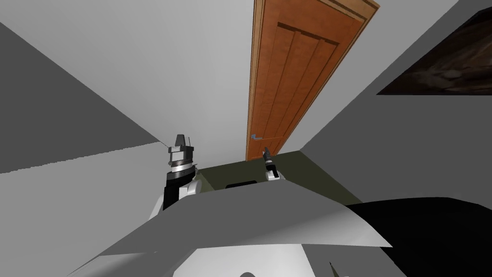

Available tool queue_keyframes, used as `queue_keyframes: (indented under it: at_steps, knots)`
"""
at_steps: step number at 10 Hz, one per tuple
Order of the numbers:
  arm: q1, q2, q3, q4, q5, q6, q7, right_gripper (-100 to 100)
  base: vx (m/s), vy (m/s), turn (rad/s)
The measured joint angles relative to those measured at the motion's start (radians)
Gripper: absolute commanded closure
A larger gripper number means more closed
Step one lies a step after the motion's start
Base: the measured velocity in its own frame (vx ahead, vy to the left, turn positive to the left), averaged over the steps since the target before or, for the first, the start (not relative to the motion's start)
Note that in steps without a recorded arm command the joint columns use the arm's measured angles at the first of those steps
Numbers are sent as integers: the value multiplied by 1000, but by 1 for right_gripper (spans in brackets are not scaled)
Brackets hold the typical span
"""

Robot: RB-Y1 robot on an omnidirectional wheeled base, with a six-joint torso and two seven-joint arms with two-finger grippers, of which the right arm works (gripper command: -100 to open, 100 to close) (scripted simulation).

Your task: Pull the door open

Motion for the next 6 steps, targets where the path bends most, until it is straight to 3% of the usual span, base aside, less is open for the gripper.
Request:
queue_keyframes:
  at_steps: [6]
  knots:
    - [-53, -18, -1, 137, -20, -37, -20, -100, 53, -34, 108]
